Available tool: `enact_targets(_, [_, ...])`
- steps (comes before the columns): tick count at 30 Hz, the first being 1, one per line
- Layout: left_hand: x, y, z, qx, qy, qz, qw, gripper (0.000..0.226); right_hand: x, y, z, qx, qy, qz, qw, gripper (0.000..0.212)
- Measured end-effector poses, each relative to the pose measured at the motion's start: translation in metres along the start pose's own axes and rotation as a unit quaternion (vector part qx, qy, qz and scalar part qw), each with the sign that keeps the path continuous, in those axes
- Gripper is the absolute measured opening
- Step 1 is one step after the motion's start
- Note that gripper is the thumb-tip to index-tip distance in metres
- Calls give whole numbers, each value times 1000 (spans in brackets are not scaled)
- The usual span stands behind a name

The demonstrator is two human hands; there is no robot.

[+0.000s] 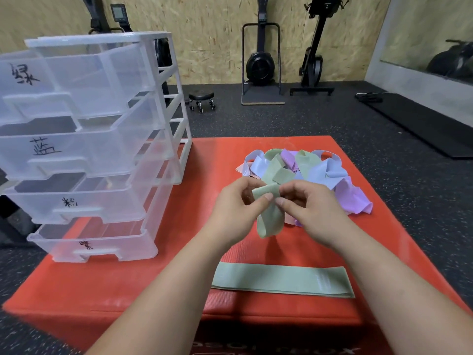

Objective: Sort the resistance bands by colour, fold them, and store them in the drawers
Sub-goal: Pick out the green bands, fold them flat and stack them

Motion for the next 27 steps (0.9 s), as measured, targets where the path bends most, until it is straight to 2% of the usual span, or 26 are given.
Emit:
enact_targets(3, [-4,0,0,30,83,-12,996,7,5,0,0,-29,-102,6,994,13])
enact_targets(5, [-7,1,3,49,102,12,994,4,9,-1,1,-28,-82,-4,996,23])
enact_targets(7, [-11,3,4,46,55,46,996,2,11,-2,5,-14,-50,-44,998,36])
enact_targets(9, [-16,3,7,48,-1,83,995,0,12,-3,13,-3,-77,-76,994,37])
enact_targets(13, [-28,0,6,41,-55,135,989,2,1,-1,24,15,-98,-86,991,28])
enact_targets(16, [-37,0,3,19,-112,192,975,6,-10,-3,29,18,-177,-120,977,18])
enact_targets(19, [-52,2,-5,-2,-132,234,963,9,-22,-7,38,32,-245,-108,963,9])
enact_targets(23, [-69,-5,-26,-55,-81,210,973,8,-42,-10,40,43,-252,-71,964,8])
enact_targets(27, [-78,-14,-38,-107,-63,159,979,6,-59,-21,41,78,-212,-58,973,12])
Point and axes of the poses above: each hand's wrist, its own y-axis towards the middle knuckle, its own x-axis out of the palm, z = x × y, the point moved 1 cm from there along y, towards the middle knuckle, and after that the axes turned 1 degree about x, right-handed, at the moved point
